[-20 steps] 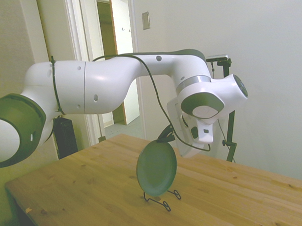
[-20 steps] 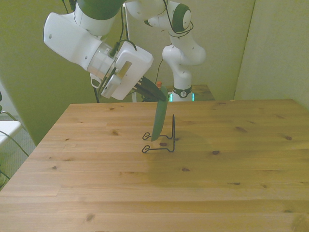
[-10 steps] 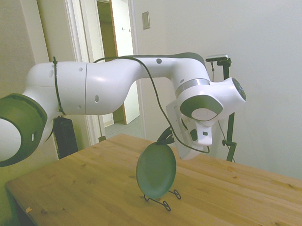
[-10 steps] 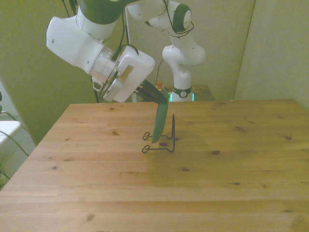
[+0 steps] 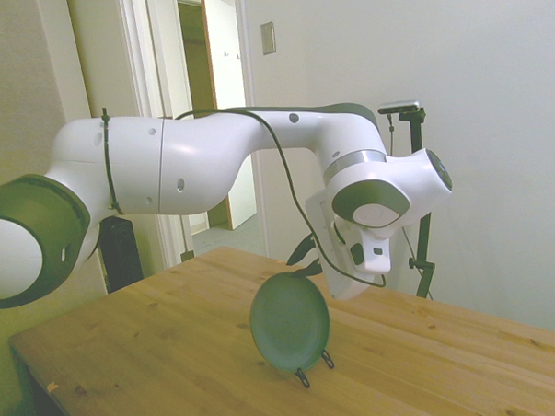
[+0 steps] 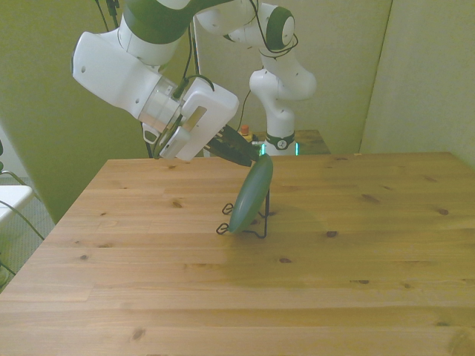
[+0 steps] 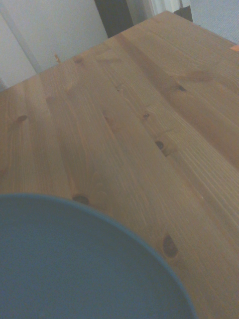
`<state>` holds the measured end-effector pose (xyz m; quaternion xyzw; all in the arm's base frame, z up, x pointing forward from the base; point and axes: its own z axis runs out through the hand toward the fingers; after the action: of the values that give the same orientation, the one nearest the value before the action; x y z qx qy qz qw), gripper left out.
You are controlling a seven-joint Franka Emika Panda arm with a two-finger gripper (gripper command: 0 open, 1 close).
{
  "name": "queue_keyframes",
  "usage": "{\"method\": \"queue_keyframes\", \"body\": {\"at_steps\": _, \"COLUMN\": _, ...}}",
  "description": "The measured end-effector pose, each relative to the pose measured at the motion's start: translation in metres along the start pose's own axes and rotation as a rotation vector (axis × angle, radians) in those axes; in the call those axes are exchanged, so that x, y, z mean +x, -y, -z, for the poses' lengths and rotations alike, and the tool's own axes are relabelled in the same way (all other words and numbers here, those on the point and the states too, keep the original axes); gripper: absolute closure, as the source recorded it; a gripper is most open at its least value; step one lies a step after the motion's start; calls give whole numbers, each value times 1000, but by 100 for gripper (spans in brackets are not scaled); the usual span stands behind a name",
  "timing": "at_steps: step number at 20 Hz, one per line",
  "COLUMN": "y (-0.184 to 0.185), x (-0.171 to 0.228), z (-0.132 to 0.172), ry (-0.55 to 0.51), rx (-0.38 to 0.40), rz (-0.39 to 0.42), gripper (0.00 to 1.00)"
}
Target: Load the plate
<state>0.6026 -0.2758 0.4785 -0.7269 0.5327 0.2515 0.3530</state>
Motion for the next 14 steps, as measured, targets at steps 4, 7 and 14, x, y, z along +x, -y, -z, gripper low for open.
{"method": "queue_keyframes", "body": {"at_steps": 4, "y": 0, "x": 0, "z": 0, "ry": -1, "rx": 0, "rz": 1, "gripper": 0}}
{"method": "queue_keyframes", "body": {"at_steps": 7, "y": 4, "x": -5, "z": 1, "ry": -8, "rx": 0, "rz": 11, "gripper": 0}}
{"method": "queue_keyframes", "body": {"at_steps": 14, "y": 26, "x": -52, "z": 12, "ry": -54, "rx": 7, "rz": 60, "gripper": 0}}
